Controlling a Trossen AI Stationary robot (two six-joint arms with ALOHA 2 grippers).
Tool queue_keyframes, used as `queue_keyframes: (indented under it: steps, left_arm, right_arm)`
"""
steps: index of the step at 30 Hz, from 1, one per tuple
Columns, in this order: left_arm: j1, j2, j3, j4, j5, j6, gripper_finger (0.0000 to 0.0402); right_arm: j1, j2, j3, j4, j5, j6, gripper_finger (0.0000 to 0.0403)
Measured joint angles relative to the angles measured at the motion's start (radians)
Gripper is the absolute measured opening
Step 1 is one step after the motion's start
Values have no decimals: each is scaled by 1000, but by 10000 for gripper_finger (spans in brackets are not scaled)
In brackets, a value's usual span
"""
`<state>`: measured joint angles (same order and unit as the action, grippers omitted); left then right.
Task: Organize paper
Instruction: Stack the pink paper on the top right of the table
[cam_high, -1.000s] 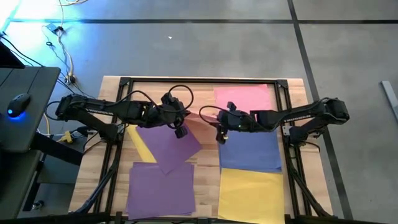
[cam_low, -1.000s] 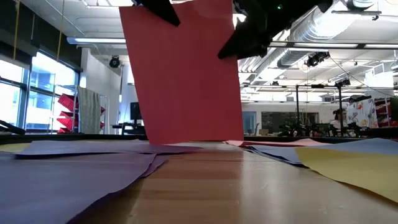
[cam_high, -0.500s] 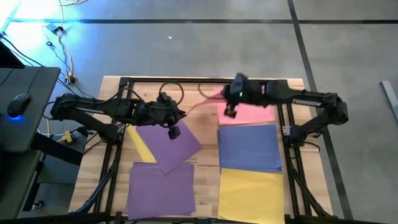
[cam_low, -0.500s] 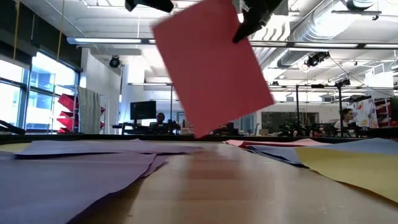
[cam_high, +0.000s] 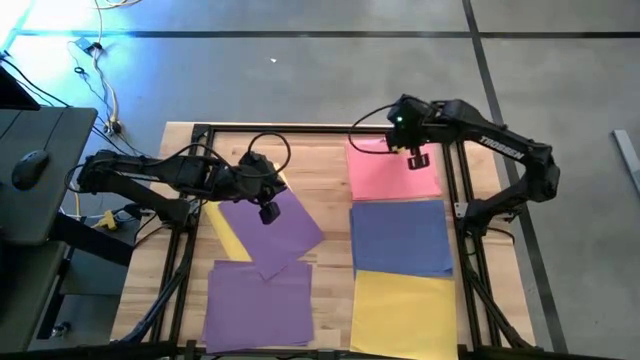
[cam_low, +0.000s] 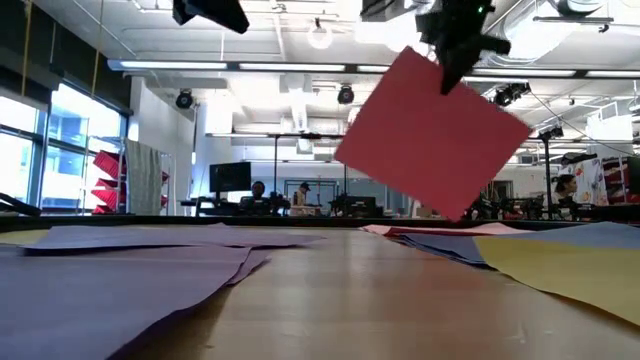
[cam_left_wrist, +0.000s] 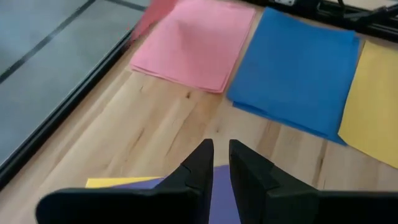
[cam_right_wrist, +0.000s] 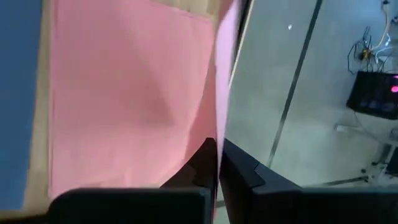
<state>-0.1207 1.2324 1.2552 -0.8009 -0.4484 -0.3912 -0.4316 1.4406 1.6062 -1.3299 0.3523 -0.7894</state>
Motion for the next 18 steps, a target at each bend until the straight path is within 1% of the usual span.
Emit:
queue_keyframes:
  steps: [5,7,9,11,13,18]
  left_arm:
    - [0,0,0,0,-10,0,31]
    - [0,0,0,0,-26,1,31]
    - [2,0,0,0,-43,1,31]
    - [3,0,0,0,-68,0,31]
    - [4,0,0,1,-85,1,31]
    - [3,0,0,0,-86,0,31]
  right_arm:
    - [-1,1,193,-228,-22,122,0]
    - [-14,1,230,-237,-48,132,0]
    - [-25,5,239,-231,-79,109,0]
    - [-34,32,240,-239,-83,69,0]
    - [-41,72,228,-238,-75,46,0]
    - [-42,182,187,-243,-78,-66,0]
